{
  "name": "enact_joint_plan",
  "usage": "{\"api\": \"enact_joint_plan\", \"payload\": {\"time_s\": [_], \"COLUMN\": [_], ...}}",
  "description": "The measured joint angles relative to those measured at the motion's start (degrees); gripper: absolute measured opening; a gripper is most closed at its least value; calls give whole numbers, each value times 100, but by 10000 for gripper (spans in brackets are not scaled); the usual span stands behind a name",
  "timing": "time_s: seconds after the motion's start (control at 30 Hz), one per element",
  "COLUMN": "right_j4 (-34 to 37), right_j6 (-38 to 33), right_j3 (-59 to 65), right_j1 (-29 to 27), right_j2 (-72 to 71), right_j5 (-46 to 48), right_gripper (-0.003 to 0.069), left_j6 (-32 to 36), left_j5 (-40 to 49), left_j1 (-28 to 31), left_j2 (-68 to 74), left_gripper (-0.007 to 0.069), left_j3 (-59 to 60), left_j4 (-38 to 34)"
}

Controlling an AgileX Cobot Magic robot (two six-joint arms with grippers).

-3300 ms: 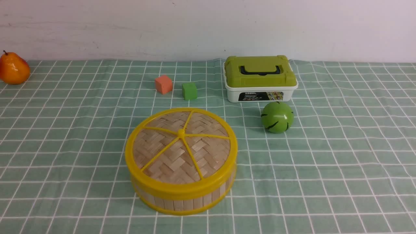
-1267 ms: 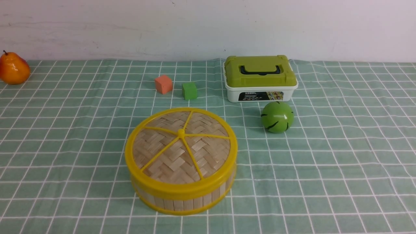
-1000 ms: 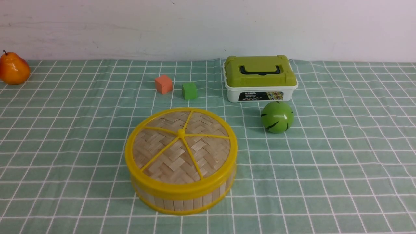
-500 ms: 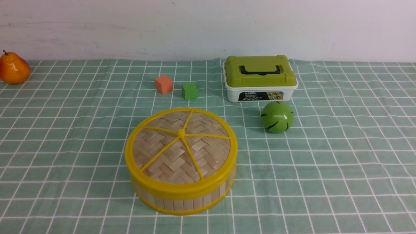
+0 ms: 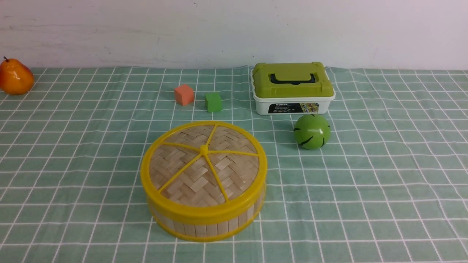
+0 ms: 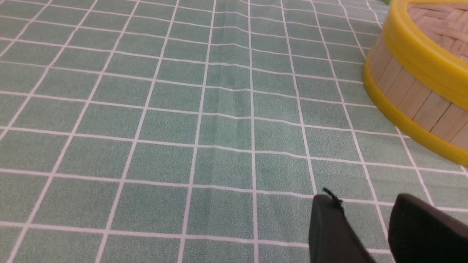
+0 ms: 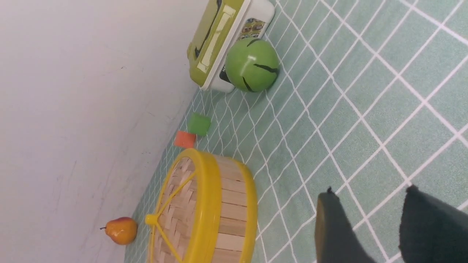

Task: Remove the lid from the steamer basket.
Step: Use the right arm to lift the lid of the steamer

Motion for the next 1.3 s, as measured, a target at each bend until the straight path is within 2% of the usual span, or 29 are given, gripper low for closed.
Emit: {"api": "enact_joint_plan", "payload": {"time_s": [0.17, 0.3, 0.43, 0.5, 0.57, 0.73, 0.9, 1.0, 1.07, 1.13, 1.17, 1.2, 1.23, 1.3], "right_j4": [0, -97, -775, -1157, -1463, -1656, -1459, -1605, -2009, -2206, -2492, -2533, -2902, -3194], "right_j6": [-648, -1307, -2301, -2835, -3528, -4912, -5433, -5691, -5668, -5587, -5436, -5386, -5186, -4971], "right_j3": [-8, -446, -1762, -2630, -3620, -5472, -6653, -7666, -8247, -8483, -8814, -8861, -9292, -9730], "right_j1": [0, 0, 0, 0, 0, 0, 76, 650, 1260, 1537, 1923, 2030, 2427, 2803], "right_j2": [0, 157, 1286, 2094, 3027, 4874, 6082, 7071, 7659, 7906, 8254, 8305, 8762, 9170], "right_j5": [-6, 219, 982, 1620, 2355, 3717, 4383, 4746, 4886, 4925, 4950, 4950, 4961, 4966], "right_gripper": [240, 197, 31, -8, -18, -13, -4, 0, 0, 0, 0, 0, 0, 3], "left_j6": [0, 0, 0, 0, 0, 0, 0, 0, 0, 0, 0, 0, 0, 0], "left_j5": [0, 0, 0, 0, 0, 0, 0, 0, 0, 0, 0, 0, 0, 0], "left_j1": [0, 0, 0, 0, 0, 0, 0, 0, 0, 0, 0, 0, 0, 0], "left_j2": [0, 0, 0, 0, 0, 0, 0, 0, 0, 0, 0, 0, 0, 0], "left_gripper": [239, 239, 239, 239, 239, 239, 239, 239, 239, 239, 239, 239, 239, 239], "left_j3": [0, 0, 0, 0, 0, 0, 0, 0, 0, 0, 0, 0, 0, 0], "left_j4": [0, 0, 0, 0, 0, 0, 0, 0, 0, 0, 0, 0, 0, 0]}}
